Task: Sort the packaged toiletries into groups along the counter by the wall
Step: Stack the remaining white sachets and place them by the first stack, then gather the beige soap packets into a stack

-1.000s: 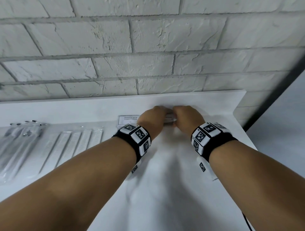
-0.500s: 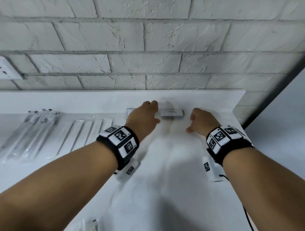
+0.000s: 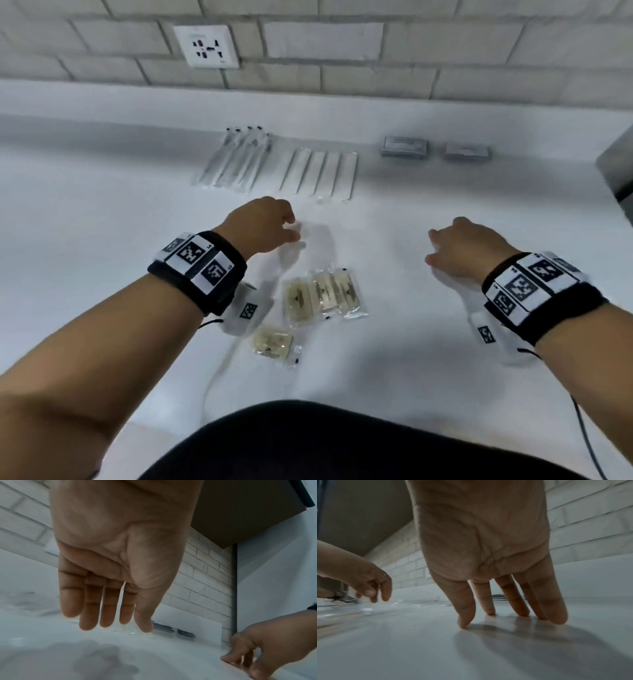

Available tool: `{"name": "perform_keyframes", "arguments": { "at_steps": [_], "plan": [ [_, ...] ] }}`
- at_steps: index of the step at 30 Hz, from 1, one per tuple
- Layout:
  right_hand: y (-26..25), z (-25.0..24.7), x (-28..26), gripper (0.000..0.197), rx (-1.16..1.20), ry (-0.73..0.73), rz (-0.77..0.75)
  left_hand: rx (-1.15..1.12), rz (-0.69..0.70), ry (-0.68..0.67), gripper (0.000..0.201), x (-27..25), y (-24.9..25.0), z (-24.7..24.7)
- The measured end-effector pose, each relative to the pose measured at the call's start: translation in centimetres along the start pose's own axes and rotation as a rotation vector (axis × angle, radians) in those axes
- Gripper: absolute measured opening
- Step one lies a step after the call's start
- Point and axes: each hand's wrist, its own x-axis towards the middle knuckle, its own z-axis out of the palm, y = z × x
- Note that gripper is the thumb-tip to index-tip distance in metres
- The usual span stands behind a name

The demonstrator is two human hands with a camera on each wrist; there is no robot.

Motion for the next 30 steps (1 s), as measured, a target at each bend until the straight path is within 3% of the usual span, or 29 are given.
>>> {"name": "perform_keyframes", "arguments": {
  "at_steps": [4, 7, 9, 11, 15, 19, 23, 25, 27, 30],
  "plan": [
    [-6.1, 0.9, -2.7, 0.043, 0.071, -0.001, -0.071, 0.082, -0.115, 0.068, 0.046, -2.8, -4.4, 0.1],
    [-9.8, 1.2, -4.1, 0.057, 0.18, 0.0, -0.043, 0.162, -0.191, -0.009, 0.046, -4.1, -7.1, 0.3],
    [-11.9, 1.2, -4.7, 0.064, 0.309, -0.012, 0.006, 0.206, -0.176, -0.087, 0.044, -4.8, -8.1, 0.6],
    [-13.7, 1.4, -5.1, 0.057, 0.475, -0.018, 0.042, 0.237, -0.154, -0.092, 0.046, -5.1, -8.5, 0.6],
    [-16.0, 1.2, -5.8, 0.059, 0.409, -0.013, 0.082, 0.224, -0.109, -0.09, 0.054, -4.6, -8.4, 0.5],
    [-16.2, 0.4, -5.8, 0.034, 0.383, -0.134, 0.07, 0.117, -0.107, -0.058, 0.056, -4.1, -7.3, 0.5],
    [-16.4, 0.5, -6.3, 0.039, 0.254, -0.183, 0.095, 0.024, -0.075, -0.066, 0.057, -3.9, -7.1, 1.2],
    [-16.4, 0.5, -6.2, 0.034, 0.236, -0.192, 0.107, -0.052, -0.052, -0.126, 0.046, -4.2, -7.3, 1.0],
    [-15.6, 0.7, -5.8, 0.024, 0.448, -0.187, 0.144, -0.167, -0.016, -0.176, 0.025, -4.9, -7.7, 0.4],
    [-15.7, 0.8, -5.1, 0.02, 0.841, -0.144, 0.216, -0.451, 0.093, -0.224, 0.013, -6.7, -8.0, -0.7]
  ]
}}
